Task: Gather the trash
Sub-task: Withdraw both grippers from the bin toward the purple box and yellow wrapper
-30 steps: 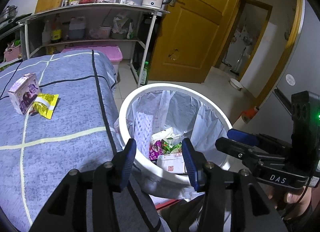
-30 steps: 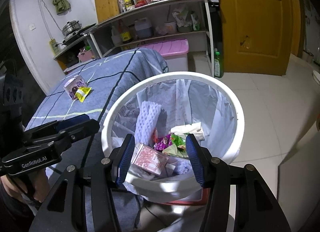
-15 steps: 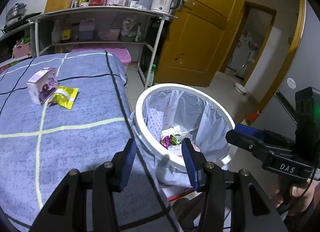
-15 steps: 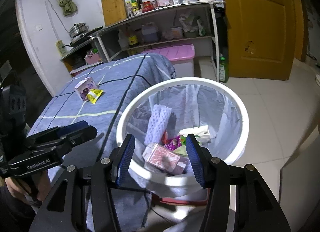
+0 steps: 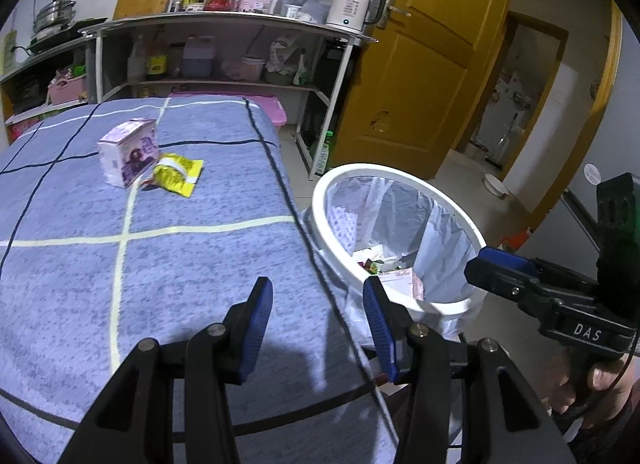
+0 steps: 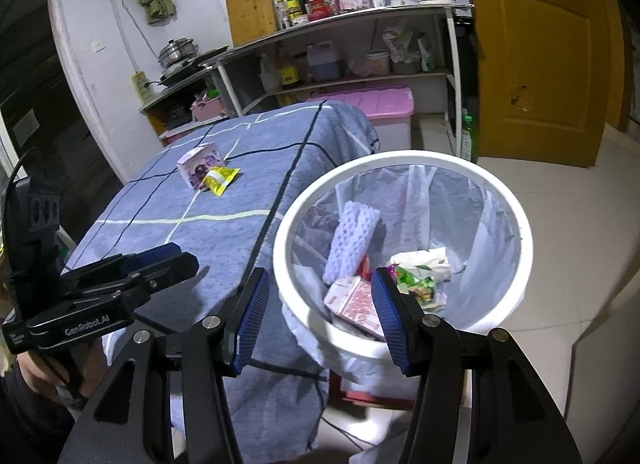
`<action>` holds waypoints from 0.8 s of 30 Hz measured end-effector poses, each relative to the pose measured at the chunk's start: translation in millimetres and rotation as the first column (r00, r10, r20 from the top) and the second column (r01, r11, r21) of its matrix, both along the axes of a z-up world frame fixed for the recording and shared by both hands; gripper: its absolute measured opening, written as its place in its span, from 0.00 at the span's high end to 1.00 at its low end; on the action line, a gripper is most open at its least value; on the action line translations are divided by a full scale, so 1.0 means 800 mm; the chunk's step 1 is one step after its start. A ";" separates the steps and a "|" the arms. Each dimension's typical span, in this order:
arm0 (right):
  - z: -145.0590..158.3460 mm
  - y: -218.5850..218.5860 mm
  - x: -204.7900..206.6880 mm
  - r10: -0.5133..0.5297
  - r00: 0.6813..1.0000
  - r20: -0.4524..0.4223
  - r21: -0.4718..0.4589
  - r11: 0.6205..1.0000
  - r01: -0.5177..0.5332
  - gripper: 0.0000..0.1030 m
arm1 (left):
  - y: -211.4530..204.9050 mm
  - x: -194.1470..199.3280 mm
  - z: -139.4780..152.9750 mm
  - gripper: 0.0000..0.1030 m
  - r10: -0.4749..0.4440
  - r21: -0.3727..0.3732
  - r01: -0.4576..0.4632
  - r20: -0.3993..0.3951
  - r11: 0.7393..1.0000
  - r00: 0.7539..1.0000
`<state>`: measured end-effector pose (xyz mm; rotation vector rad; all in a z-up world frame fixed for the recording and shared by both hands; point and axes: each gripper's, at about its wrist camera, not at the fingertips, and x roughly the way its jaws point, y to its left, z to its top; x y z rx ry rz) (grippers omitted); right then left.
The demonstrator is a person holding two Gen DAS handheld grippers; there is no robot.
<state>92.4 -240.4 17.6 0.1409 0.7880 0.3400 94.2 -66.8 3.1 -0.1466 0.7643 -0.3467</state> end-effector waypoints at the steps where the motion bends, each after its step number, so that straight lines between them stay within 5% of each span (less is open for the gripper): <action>1: 0.001 0.002 0.000 0.003 1.000 0.001 0.000 1.000 -0.003 0.48 | 0.003 -0.002 0.000 0.52 0.005 0.000 -0.005 0.000 1.000 1.000; 24: 0.006 0.069 0.000 0.123 0.992 0.006 0.003 0.992 -0.123 0.48 | 0.060 -0.022 0.004 0.52 0.141 0.038 -0.143 0.038 0.989 0.989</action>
